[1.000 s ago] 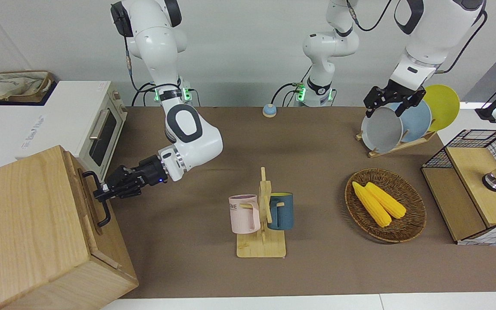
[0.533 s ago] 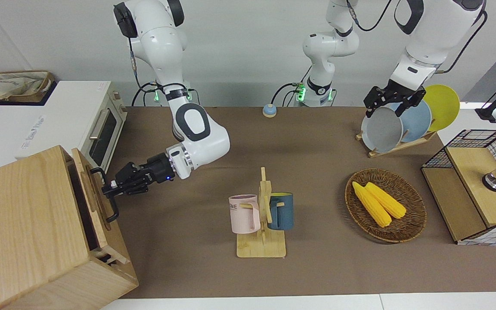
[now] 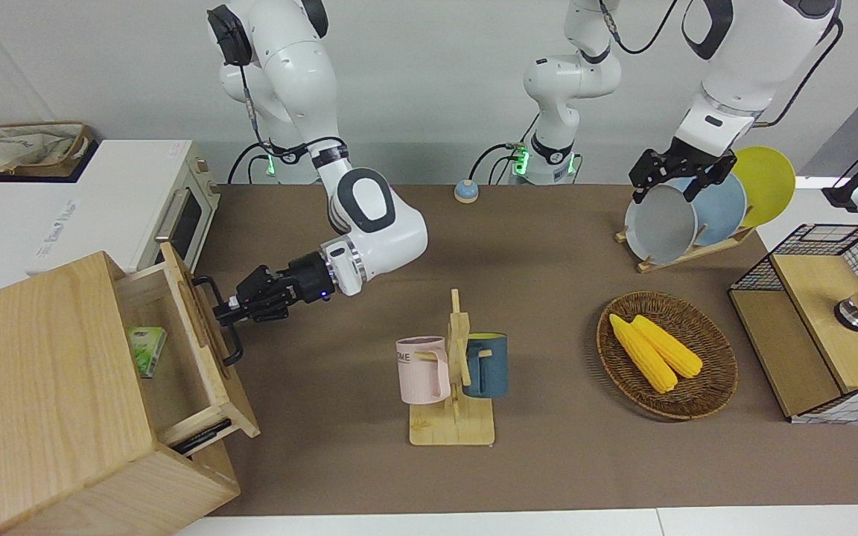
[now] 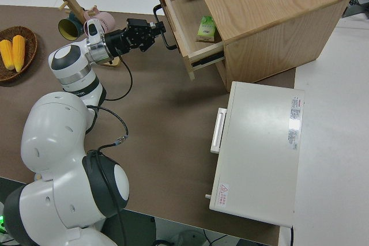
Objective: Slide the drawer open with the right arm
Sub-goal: 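Pull the handle toward the robot with the right gripper, sliding the drawer out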
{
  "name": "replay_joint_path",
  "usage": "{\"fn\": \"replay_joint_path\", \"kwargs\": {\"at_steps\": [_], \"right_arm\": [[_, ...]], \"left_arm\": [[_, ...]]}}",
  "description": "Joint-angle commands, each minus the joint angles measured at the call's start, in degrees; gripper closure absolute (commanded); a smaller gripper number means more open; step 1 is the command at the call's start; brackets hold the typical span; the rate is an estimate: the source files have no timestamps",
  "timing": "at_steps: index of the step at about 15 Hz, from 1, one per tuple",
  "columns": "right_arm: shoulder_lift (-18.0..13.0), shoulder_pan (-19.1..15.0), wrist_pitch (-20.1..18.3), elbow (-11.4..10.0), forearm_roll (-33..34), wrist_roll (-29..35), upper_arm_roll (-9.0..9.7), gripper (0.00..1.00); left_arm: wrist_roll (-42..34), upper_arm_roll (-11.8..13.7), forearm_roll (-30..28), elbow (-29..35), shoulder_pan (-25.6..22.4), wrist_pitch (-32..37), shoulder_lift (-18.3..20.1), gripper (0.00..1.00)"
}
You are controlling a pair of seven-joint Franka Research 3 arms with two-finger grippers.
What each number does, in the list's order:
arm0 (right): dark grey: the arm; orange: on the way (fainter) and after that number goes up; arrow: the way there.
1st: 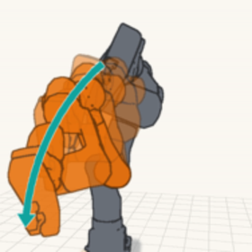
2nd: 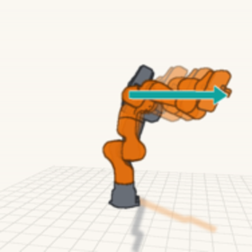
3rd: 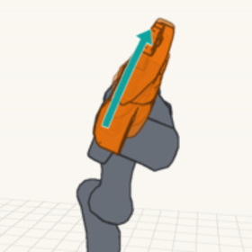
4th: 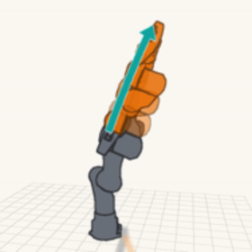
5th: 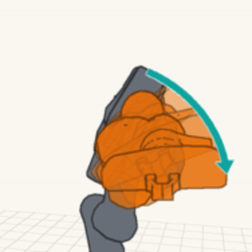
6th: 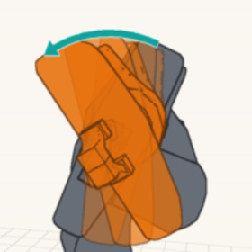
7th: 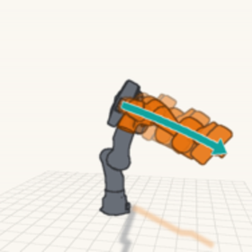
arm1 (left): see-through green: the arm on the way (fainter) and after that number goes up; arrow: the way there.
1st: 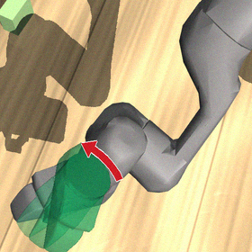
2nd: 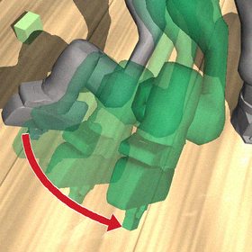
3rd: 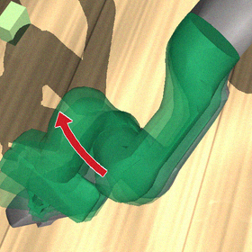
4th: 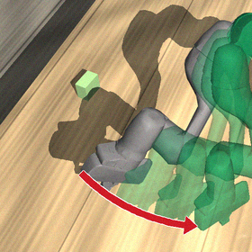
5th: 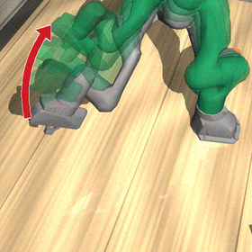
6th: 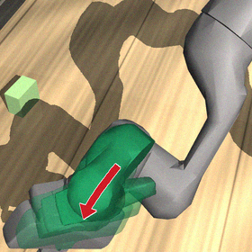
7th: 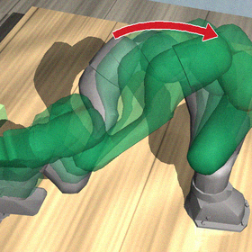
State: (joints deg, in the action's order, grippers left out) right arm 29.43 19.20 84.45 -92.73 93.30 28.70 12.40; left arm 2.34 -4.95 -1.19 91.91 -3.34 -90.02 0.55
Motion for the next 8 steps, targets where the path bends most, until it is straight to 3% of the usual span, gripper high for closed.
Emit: {"fn": "replay_joint_path", "kwargs": {"at_steps": [1, 8], "right_arm": [[-1.2, 2.8, -4.3, 0.2, 0.0, -1.7, 0.09, 1.0], [-1.3, 6.2, -6.7, 0.4, -1.7, -2.9, 0.61, 1.0]], "left_arm": [[-0.5, 0.2, 0.7, 0.3, 0.3, 0.7, 0.6, 0.0], [-0.4, 0.3, 0.7, 0.3, 0.3, 0.7, 0.6, 0.0]]}}
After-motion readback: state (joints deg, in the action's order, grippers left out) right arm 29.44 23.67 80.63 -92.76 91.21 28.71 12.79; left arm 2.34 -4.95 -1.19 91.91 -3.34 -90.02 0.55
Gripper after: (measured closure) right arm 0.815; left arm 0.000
